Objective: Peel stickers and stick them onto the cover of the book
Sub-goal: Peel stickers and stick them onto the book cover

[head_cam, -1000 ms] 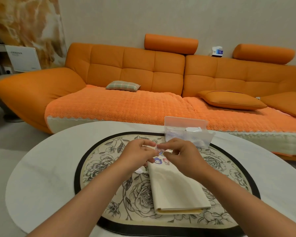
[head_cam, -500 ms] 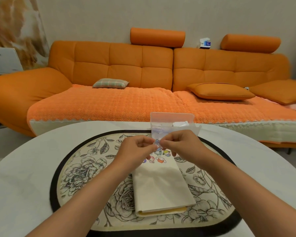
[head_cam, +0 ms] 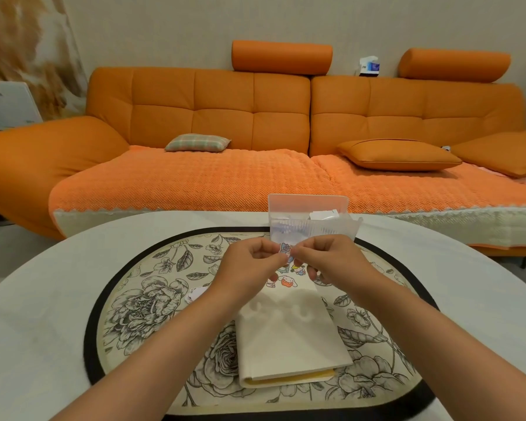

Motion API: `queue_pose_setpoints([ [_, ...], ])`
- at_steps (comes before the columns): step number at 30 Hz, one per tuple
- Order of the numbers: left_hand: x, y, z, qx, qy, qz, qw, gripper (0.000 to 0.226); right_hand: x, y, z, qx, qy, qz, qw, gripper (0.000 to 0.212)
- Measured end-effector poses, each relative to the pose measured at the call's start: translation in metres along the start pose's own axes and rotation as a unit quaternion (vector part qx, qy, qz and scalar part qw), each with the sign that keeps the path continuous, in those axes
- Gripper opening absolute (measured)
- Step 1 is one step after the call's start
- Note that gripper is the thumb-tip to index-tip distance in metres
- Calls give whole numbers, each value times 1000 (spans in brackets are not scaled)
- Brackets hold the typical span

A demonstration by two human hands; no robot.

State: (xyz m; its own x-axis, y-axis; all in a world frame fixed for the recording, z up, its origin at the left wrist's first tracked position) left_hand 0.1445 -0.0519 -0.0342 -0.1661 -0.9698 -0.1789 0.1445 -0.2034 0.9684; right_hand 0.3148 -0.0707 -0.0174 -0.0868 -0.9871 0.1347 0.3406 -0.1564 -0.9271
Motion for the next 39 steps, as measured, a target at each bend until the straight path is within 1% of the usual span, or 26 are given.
queue_pose_setpoints([
  [6, 0, -5, -4, -11, 4, 2, 1000, 6, -3, 5, -1, 9, 6, 7, 1000, 19],
  [9, 1, -5, -6, -35, 0, -20, 999, 6, -3, 6, -3, 46, 27, 43, 998, 14],
  [14, 0, -3, -7, -59, 27, -47, 997, 11, -2, 6, -4, 76, 63, 87, 991, 10],
  [16, 0, -2, -7, -64, 31, -52, 996, 10, -1, 5, -3, 110, 83, 109, 984, 8],
  [19, 2, -2, -8, -82, 30, -55, 995, 10, 1, 5, -4, 213, 145, 142, 956, 9],
  [22, 3, -2, -9, -94, 35, -53, 994, 10, 3, 7, -8, 310, 223, 215, 899, 9],
  [24, 3, -1, -10, -94, 47, -53, 993, 10, 4, 7, -11, 333, 265, 267, 865, 7],
  [26, 3, 1, -11, -90, 57, -54, 993, 10, 5, 6, -12, 339, 287, 295, 846, 7],
  [31, 5, 2, -11, -91, 57, -57, 993, 9, 4, 6, -12, 332, 287, 314, 842, 7],
  [34, 6, 2, -12, -91, 55, -61, 992, 9, 0, 9, -12, 342, 296, 326, 830, 5],
  [38, 5, 6, -11, -87, 55, -59, 993, 10, -1, 10, -12, 347, 312, 351, 812, 11],
  [39, 4, 7, -10, -87, 54, -58, 993, 10, 2, 8, -13, 344, 309, 339, 819, 10],
])
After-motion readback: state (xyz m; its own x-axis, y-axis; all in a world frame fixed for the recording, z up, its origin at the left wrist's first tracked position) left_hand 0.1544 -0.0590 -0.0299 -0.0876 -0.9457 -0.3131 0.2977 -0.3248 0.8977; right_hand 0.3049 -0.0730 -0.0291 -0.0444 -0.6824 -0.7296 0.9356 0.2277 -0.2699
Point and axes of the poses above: each hand's wrist, its own x-axis away from the middle knuckle, its own z-axis out of the back of the hand, y = z × x, the point moved 1 cm from there along -x, towards the middle knuckle, and after that the axes turned 9 degrees about -z, right-handed, at the moved point
